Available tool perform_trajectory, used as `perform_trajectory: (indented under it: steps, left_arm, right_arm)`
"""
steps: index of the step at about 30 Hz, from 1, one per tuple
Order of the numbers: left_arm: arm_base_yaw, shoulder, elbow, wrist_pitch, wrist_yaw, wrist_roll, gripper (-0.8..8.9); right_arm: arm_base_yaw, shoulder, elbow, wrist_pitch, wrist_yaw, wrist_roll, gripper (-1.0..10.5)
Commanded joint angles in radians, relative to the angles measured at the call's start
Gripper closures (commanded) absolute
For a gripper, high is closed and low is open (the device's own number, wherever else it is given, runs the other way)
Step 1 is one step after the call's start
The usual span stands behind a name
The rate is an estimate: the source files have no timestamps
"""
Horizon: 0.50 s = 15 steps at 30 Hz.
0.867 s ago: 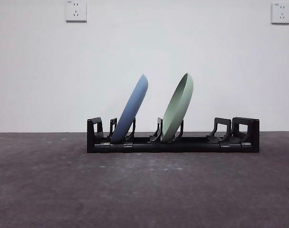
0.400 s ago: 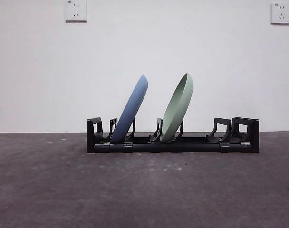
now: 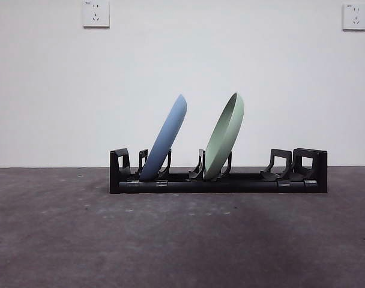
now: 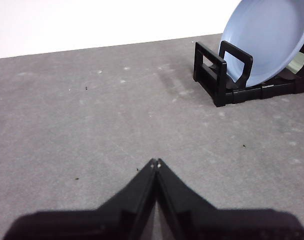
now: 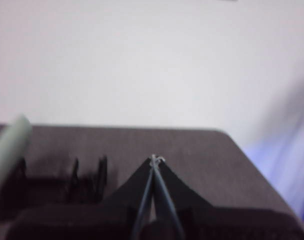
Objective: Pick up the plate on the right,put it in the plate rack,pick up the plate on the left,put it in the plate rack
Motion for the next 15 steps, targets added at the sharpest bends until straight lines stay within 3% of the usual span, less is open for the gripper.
perform_trajectory:
  steps: [1, 15]
  left_arm:
    - [0.003, -0.001, -0.012, 0.011, 0.000, -0.011, 8.17]
    - [0.003, -0.001, -0.012, 0.011, 0.000, -0.011, 8.17]
  right_arm:
    - [-0.013, -0.066, -0.124, 0.024, 0.000, 0.011, 9.5]
    - [-0.015, -0.283, -0.486, 0.028, 0.000, 0.038, 9.5]
